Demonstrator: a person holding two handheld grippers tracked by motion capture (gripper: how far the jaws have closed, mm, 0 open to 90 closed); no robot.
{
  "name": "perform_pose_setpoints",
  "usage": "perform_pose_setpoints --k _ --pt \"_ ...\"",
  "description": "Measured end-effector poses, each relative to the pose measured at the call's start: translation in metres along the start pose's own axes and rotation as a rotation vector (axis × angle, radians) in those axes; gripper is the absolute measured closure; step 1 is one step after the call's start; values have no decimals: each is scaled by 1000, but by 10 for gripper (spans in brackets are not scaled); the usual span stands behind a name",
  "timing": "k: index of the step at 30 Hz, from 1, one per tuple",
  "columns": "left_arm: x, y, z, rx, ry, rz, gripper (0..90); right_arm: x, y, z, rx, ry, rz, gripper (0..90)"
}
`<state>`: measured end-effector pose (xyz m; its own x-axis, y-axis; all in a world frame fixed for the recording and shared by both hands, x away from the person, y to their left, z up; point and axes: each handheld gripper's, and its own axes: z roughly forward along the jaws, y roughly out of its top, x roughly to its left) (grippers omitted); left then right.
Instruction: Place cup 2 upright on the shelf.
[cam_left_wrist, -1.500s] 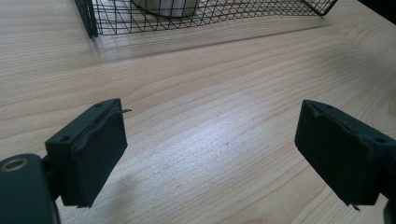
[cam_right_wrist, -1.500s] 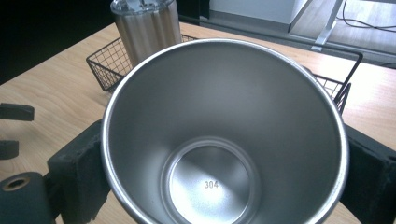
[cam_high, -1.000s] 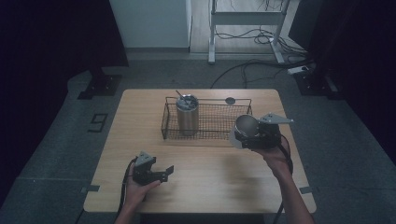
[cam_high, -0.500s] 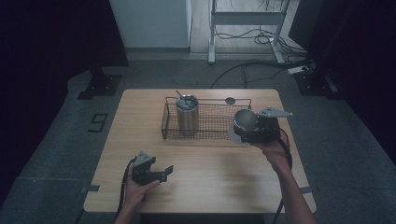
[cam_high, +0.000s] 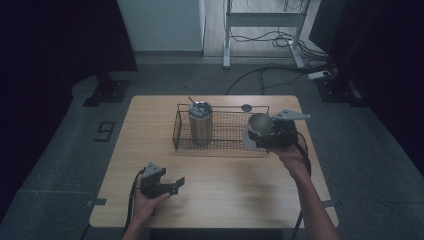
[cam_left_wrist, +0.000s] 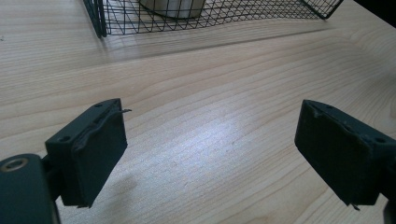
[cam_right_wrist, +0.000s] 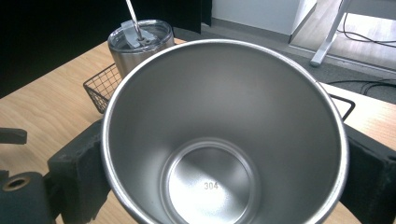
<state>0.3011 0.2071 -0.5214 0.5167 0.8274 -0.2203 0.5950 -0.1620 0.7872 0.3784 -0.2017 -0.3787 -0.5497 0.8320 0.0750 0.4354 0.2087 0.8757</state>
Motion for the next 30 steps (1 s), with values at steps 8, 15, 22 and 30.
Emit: perform_pose_setpoints --k 8,15,22,30 --pt "1 0 -1 -2 -1 -1 92 -2 4 7 13 -1 -3 67" --pt "1 0 -1 -10 3 -1 100 -7 8 12 18 -2 2 67" --pt "2 0 -1 -2 3 0 100 -12 14 19 28 -11 4 66" --pt "0 0 0 2 23 16 100 -17 19 25 37 -18 16 66"
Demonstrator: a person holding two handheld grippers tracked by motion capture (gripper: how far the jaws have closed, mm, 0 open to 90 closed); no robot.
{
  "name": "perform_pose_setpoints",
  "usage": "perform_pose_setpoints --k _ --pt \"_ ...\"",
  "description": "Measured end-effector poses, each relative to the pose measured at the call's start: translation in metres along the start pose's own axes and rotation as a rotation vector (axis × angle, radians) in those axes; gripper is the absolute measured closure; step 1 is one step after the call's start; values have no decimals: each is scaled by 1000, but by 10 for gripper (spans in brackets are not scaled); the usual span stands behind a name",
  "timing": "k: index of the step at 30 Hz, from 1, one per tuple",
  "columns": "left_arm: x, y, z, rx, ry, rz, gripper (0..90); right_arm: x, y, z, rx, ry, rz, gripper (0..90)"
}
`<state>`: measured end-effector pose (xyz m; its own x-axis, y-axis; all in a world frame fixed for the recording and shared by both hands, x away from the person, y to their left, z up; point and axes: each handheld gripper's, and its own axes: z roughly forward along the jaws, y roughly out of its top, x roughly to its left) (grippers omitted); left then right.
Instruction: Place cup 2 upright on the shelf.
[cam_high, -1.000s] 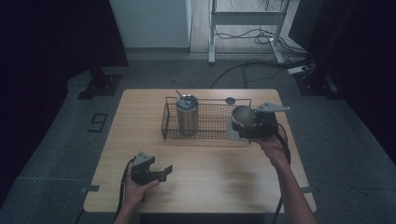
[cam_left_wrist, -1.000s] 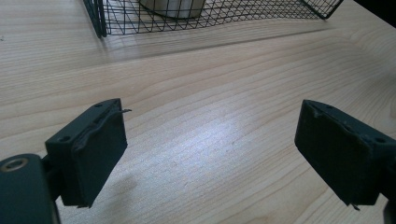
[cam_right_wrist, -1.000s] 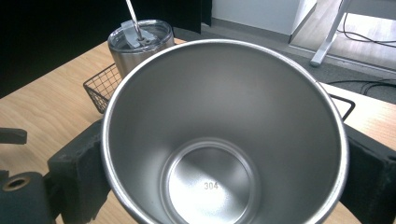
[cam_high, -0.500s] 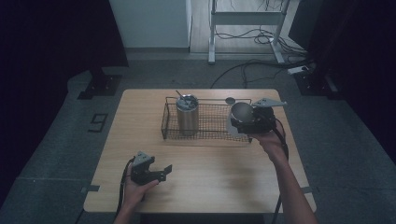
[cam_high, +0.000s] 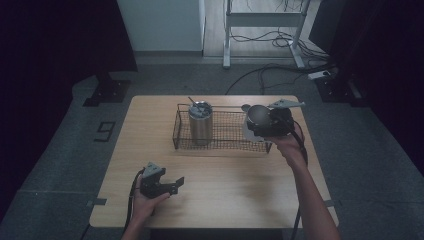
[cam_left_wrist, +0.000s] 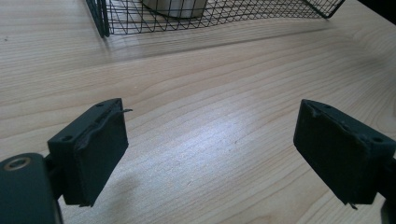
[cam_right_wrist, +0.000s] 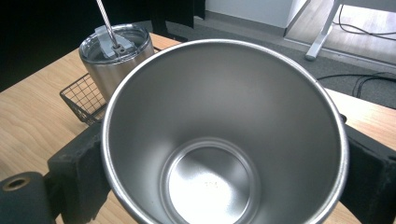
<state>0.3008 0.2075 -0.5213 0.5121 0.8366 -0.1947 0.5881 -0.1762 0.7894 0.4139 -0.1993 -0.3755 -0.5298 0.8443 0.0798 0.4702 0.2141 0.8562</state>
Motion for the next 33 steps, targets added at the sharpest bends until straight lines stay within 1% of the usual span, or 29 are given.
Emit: perform_pose_setpoints --k 1,5,12,18,23,25,27,30,33 --pt "-1 0 0 4 9 13 100 -1 1 2 3 -2 1 67" --pt "-2 0 1 6 7 16 100 -1 2 5 7 -1 1 66" --pt "-1 -1 1 13 3 10 100 -4 5 12 17 1 3 67" --pt "-2 -1 1 16 -3 12 100 -5 10 18 28 -5 -7 67" --pt "-1 -1 0 13 -10 6 100 -9 12 29 39 -13 0 66" --pt "-1 -1 0 13 1 16 100 -11 14 35 46 -12 0 67" --pt "-1 -1 0 14 2 16 100 -11 14 36 45 -13 4 67" --pt "-1 -1 0 16 7 20 101 -10 16 43 54 -13 -3 67" --pt "-1 -1 0 16 4 19 100 -10 17 47 58 -11 -5 67"
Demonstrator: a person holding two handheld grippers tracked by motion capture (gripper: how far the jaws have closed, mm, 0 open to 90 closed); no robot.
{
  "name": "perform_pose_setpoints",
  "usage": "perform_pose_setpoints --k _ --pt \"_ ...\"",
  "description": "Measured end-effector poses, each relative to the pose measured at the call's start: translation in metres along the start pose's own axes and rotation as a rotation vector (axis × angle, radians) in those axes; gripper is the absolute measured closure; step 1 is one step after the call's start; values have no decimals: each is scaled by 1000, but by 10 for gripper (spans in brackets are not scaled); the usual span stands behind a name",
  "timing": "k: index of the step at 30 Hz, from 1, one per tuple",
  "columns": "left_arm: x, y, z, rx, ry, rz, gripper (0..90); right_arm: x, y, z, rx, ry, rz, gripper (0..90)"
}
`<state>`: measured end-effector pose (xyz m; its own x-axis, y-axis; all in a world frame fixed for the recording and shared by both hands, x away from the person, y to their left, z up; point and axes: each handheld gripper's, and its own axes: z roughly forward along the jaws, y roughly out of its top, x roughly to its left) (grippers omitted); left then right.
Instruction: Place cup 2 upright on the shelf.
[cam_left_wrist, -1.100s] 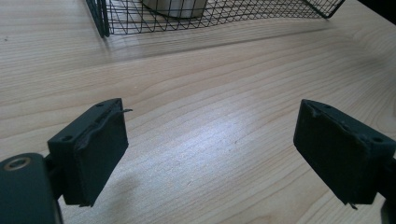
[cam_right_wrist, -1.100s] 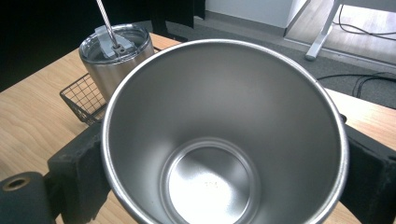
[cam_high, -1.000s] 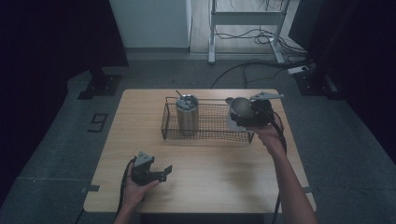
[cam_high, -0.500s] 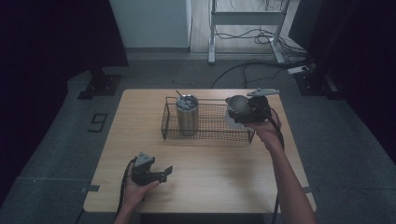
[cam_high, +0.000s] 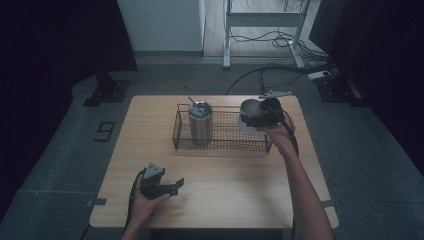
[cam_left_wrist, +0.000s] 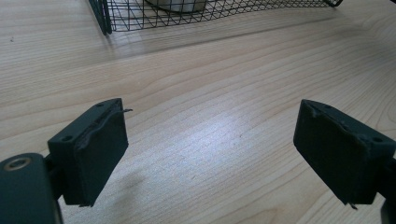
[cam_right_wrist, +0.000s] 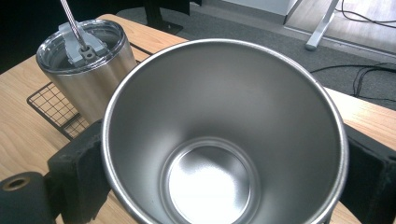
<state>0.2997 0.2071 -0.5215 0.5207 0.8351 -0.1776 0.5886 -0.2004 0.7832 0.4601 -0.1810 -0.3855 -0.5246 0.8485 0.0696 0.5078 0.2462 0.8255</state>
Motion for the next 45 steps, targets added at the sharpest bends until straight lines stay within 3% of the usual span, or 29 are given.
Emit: perform_pose_setpoints --k 11,28,45 --pt "4 0 -3 -5 -5 -10 101 -4 0 12 8 0 2 67" --pt "6 0 -4 -6 -7 -9 101 -19 -5 37 21 -20 50 67" --pt "7 -1 -5 -8 -5 -14 102 -22 -9 55 43 -28 42 67"
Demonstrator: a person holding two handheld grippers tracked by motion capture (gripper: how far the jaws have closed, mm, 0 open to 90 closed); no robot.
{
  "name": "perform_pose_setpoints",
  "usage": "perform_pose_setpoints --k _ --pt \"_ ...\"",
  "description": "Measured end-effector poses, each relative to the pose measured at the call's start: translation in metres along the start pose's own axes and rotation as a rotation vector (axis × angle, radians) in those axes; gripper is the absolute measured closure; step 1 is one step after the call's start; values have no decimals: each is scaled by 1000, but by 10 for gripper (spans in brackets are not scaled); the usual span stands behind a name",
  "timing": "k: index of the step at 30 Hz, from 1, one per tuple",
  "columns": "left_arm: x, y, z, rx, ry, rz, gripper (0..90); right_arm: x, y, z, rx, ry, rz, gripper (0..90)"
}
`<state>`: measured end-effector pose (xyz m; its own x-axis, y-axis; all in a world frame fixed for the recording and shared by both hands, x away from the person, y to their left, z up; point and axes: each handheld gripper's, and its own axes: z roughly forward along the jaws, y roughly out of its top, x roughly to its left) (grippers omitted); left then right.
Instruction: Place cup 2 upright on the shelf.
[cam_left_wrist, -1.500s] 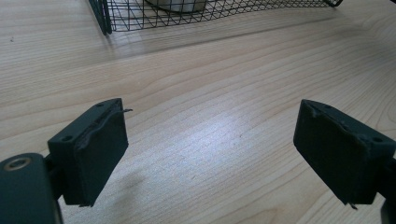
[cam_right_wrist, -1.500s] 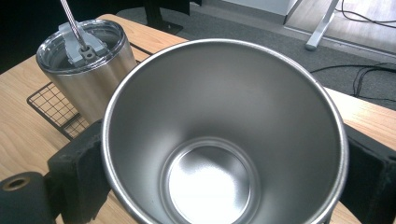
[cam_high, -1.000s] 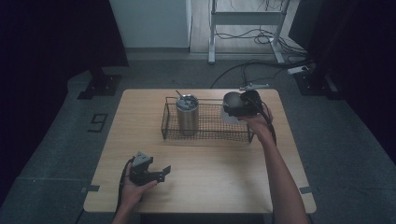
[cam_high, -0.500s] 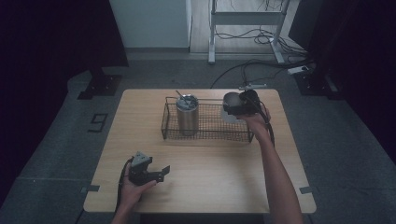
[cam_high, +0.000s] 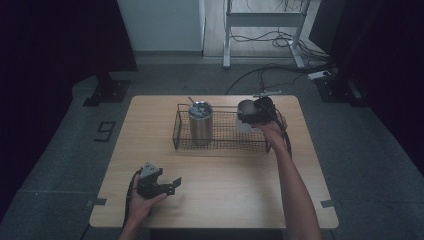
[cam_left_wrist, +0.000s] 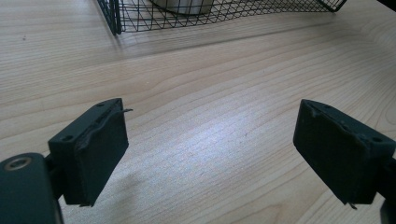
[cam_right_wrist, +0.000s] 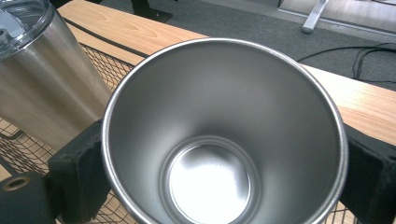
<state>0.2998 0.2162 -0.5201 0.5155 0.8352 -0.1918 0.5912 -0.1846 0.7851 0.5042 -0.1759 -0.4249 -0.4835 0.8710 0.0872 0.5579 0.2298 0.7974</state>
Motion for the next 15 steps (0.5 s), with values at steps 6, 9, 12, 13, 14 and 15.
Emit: perform_pose_setpoints --k 6,9,12,13,14,15 --pt "0 0 0 1 -2 1 102 -1 -2 5 10 2 -1 67" --pt "0 0 0 0 -3 1 102 -1 -2 7 14 1 0 67" --pt "0 0 0 0 -3 1 102 -1 -4 10 25 2 -6 66" --pt "0 0 0 1 -3 1 102 0 -4 11 31 1 -8 67" --pt "0 0 0 1 -3 1 102 0 -4 12 33 1 -8 66" --pt "0 0 0 1 -3 1 102 0 -5 13 35 1 -8 66"
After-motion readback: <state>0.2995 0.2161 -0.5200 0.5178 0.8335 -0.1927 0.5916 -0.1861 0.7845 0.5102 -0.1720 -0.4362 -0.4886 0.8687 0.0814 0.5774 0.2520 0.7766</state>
